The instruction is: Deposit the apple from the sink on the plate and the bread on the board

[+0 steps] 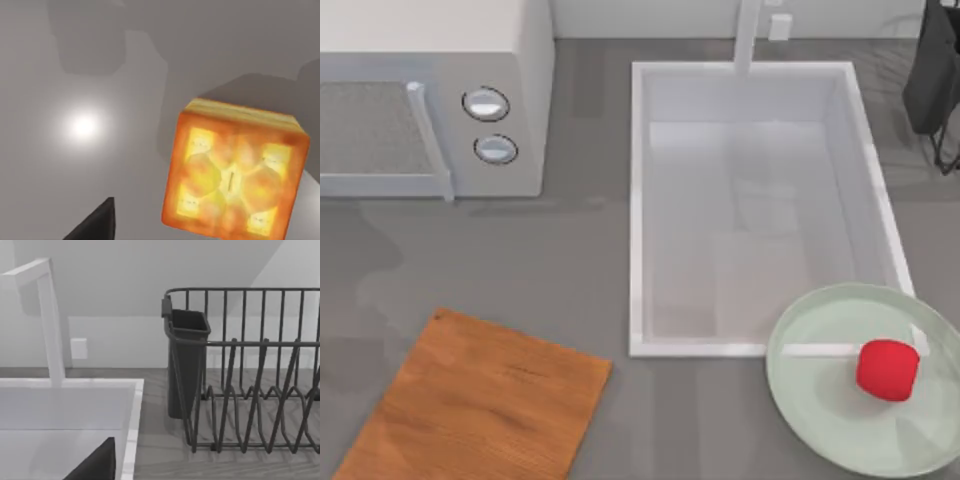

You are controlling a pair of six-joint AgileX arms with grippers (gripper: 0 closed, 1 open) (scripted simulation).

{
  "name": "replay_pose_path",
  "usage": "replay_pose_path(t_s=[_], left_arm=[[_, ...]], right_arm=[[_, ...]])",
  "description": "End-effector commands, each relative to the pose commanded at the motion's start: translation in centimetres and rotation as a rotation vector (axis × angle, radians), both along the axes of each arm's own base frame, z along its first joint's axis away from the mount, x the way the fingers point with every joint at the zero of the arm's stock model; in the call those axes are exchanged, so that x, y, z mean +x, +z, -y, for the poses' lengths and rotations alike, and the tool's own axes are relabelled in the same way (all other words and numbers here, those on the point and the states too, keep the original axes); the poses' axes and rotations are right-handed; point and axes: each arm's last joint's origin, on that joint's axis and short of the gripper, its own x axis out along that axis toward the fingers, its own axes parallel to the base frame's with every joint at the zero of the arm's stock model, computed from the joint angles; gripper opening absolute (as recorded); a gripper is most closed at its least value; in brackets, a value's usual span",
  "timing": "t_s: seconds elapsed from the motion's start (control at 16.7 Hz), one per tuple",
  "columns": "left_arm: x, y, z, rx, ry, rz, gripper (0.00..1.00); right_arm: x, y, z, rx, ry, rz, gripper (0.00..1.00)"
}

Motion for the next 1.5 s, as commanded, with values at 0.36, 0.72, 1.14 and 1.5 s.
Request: replay_pose_path(t_s=[0.36,0.72,1.14,1.5], left_arm=[[3.7,-2.7,-2.2,-0.033,-0.123,-0.260,1.00],[4.2,-3.0,-2.5,-0.040,-0.139,-0.290,1.00],[4.4,-6.9,-2.5,-0.038,-0.139,-0.284,1.00],[4.2,-10.0,-2.5,-0.040,-0.139,-0.290,1.00]], right_arm=[[0.0,0.0,0.0,0.000,0.000,0.000,1.00],[0.0,0.0,0.0,0.000,0.000,0.000,1.00],[0.0,0.0,0.0,0.000,0.000,0.000,1.00],[0.0,0.0,0.0,0.000,0.000,0.000,1.00]])
